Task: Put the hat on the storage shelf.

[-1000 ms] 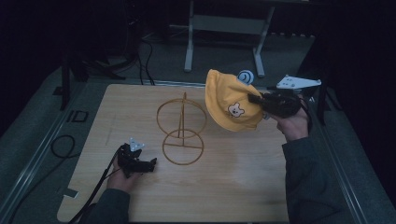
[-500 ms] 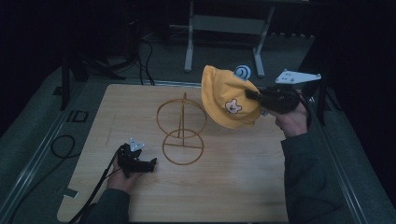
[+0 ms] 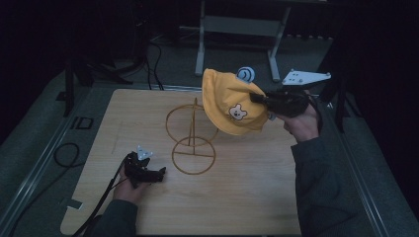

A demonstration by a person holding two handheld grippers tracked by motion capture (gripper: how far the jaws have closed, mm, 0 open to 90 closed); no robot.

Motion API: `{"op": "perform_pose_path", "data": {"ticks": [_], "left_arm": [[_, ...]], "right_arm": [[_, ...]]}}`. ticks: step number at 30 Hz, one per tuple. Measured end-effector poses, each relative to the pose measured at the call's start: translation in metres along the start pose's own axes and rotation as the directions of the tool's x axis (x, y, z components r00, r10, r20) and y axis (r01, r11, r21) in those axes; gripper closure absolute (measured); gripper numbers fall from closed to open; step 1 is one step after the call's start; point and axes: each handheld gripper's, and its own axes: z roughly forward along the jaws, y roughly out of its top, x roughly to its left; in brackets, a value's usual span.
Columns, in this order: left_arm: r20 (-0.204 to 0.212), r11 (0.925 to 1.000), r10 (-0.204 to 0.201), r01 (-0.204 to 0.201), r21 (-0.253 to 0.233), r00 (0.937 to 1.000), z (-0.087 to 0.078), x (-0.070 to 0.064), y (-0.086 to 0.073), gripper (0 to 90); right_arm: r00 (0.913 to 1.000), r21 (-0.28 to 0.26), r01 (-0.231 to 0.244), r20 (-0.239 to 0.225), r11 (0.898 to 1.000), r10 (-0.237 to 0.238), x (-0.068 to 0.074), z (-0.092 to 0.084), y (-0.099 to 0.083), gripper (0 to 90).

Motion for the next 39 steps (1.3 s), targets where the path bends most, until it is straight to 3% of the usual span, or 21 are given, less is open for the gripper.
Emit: {"op": "perform_pose_path", "data": {"ticks": [27,39], "left_arm": [[0.000,1.0000,0.002,-0.002,0.001,1.0000,0.000,0.000,0.000,2.0],[-0.001,1.0000,0.001,-0.001,0.000,1.0000,0.000,0.000,0.000,1.9]], "right_arm": [[0.9943,-0.005,0.053,-0.093,0.999,-0.053,0.021,0.023,0.028,80.6],[0.9883,0.030,0.074,-0.136,0.997,-0.069,0.032,0.047,0.034,80.2]]}}
